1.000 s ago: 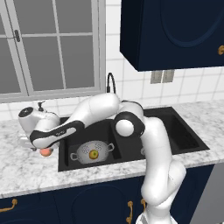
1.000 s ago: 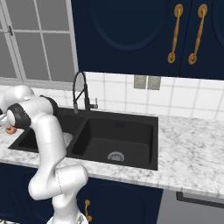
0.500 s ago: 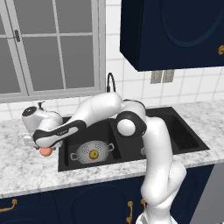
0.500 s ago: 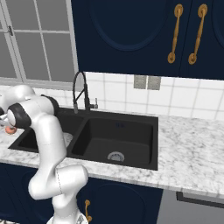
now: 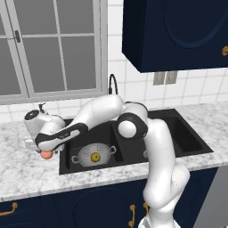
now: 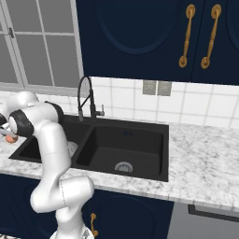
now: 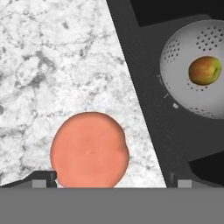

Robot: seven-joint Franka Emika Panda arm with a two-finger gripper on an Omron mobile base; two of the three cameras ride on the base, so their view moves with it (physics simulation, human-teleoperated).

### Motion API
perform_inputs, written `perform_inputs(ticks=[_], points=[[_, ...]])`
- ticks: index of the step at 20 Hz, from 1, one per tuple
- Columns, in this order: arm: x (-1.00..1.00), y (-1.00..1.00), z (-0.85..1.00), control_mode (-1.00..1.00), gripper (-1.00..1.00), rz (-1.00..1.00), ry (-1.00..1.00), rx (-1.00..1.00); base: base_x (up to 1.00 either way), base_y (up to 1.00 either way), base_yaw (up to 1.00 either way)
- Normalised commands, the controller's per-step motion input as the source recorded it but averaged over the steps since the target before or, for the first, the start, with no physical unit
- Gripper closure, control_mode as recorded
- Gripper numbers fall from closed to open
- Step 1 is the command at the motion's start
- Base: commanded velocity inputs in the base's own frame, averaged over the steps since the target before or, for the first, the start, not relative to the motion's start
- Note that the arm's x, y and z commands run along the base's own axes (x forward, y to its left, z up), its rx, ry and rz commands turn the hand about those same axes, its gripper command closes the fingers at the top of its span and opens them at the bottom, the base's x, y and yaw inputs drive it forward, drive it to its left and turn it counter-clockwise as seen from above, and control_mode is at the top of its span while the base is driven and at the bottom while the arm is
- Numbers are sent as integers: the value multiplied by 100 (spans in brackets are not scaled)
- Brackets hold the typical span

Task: Put the colander in the sink, put the peach, apple in the colander, and turn on the sink faucet and pour water over the colander.

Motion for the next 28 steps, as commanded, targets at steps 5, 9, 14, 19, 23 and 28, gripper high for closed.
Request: perform_inputs(ticks=[5,9,14,19,23,28], points=[[5,0,-17,-100,-100,0,0,0,0,0,0],[14,0,-16,-100,-100,0,0,0,0,0,0],[16,0,-21,-100,-100,0,0,0,0,0,0],[19,9,-21,-100,-100,0,0,0,0,0,0],[19,18,-28,-100,100,0,0,0,0,0,0],[2,-6,-4,-100,100,-2,0,0,0,0,0]])
